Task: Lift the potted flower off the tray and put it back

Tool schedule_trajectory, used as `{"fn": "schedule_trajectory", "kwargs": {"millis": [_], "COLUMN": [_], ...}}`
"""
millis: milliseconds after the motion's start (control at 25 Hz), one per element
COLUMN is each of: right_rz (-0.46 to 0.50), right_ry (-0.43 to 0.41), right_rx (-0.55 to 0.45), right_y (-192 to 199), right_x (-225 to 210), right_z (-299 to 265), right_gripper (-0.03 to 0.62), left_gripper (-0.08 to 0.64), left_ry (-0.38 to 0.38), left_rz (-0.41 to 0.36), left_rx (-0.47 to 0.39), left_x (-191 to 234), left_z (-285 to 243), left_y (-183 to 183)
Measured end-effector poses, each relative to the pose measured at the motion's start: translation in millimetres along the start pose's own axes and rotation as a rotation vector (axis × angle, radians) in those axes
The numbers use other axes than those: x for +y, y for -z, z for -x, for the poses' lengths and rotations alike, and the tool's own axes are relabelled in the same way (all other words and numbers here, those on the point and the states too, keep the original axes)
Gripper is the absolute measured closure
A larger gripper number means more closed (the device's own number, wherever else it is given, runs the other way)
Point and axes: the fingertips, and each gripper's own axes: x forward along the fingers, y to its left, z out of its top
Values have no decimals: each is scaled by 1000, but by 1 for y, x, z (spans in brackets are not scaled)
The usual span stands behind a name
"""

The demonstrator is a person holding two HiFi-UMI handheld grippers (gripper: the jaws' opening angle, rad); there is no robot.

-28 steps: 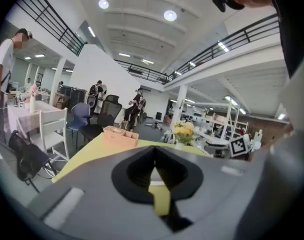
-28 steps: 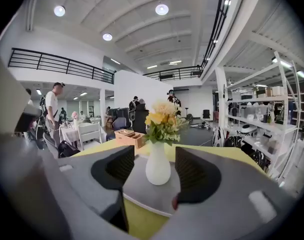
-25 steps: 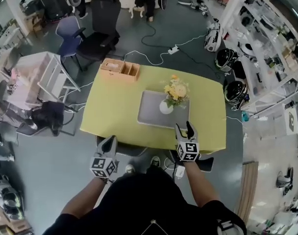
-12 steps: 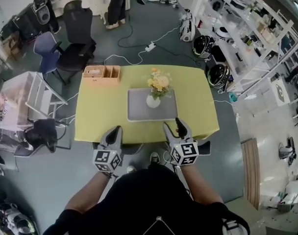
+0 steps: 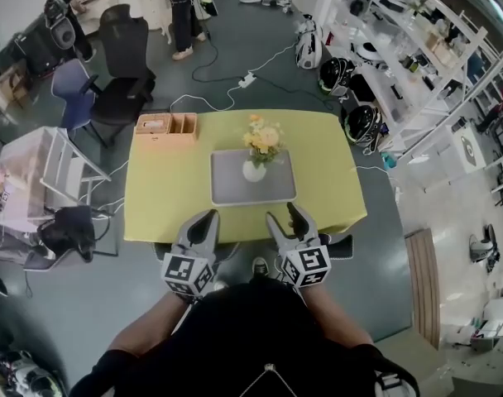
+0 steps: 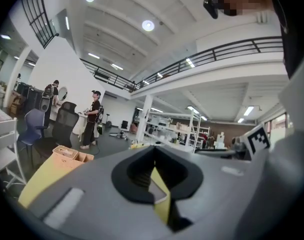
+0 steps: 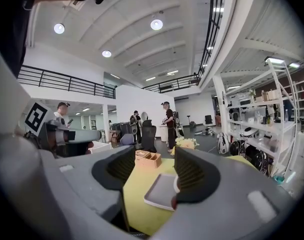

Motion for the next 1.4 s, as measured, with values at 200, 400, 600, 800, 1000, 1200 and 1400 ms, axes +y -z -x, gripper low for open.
{"fn": "schedule_trajectory", "kwargs": {"millis": [200,400,600,800,1000,1200,1400], "right_rz": [7,18,25,49,66,82,75], "right_ry": [-10,-16,-19,-24,-37,-42,-30], "right_rx": [-2,7,12,21,13,13,20], "right_y": [-3,0,0,2,-1,-1,1], "right_x": [1,-1,-3,-1,3,6,5], "right_z": [1,-1,-1,-1,1,1,-1], "right_gripper": [345,346,368,370,411,423,460], "left_gripper": [552,552,552,552,552,552,552], "left_ry": [-9,-14,-21,-22,-20,-17,-27], "left_rz": [-1,-2,-27,-38,-39,-36,-29], "left_rx": [11,20,29,35,43,45,44], "left_x": [0,0,-2,-2,-5,-6,0], "left_z": [-3,-6,-6,-5,-5,-5,-4], "left_y": [3,7,10,12,16,19,19]}}
